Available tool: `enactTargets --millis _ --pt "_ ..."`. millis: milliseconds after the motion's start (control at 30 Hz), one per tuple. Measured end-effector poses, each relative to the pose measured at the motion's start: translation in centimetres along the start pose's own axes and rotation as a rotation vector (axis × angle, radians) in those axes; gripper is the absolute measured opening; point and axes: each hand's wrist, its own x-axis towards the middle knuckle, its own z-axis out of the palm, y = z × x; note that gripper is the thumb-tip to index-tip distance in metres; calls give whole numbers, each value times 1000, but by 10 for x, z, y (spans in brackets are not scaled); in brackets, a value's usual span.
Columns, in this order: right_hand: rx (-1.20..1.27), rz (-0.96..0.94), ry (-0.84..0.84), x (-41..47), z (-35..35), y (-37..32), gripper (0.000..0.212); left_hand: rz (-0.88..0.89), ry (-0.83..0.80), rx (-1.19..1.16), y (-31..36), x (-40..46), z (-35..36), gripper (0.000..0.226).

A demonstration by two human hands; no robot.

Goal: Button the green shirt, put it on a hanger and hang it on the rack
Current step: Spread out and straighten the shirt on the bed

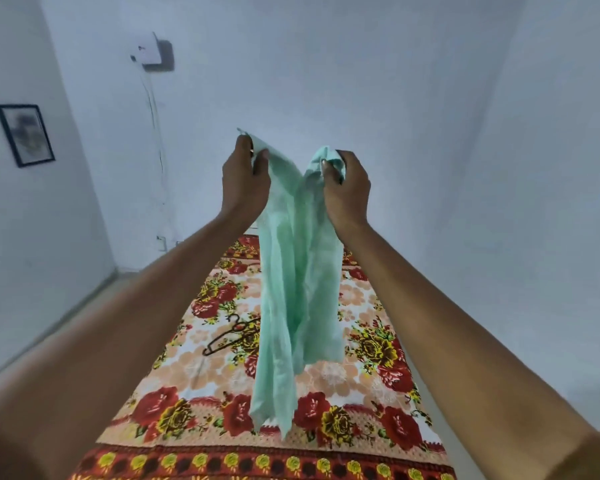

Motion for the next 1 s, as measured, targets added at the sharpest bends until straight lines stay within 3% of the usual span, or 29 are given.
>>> enactTargets --millis 233,533,633,800,1000 --pt "-83 115 -226 -47 29 -22 28 -90 -158 180 -18 -34 -46 14" --pt "-103 135 -67 -80 26 18 27 -81 -152 235 -82 -61 -75 15" --pt "-146 58 -29 -71 25 33 24 -39 -138 198 -97 -60 -58 19" --pt "-222 -5 -67 -54 36 76 26 -23 -187 255 -124 -55 -5 47" --pt "-337 124 -229 -54 66 188 34 -79 -335 430 -199 -68 71 33"
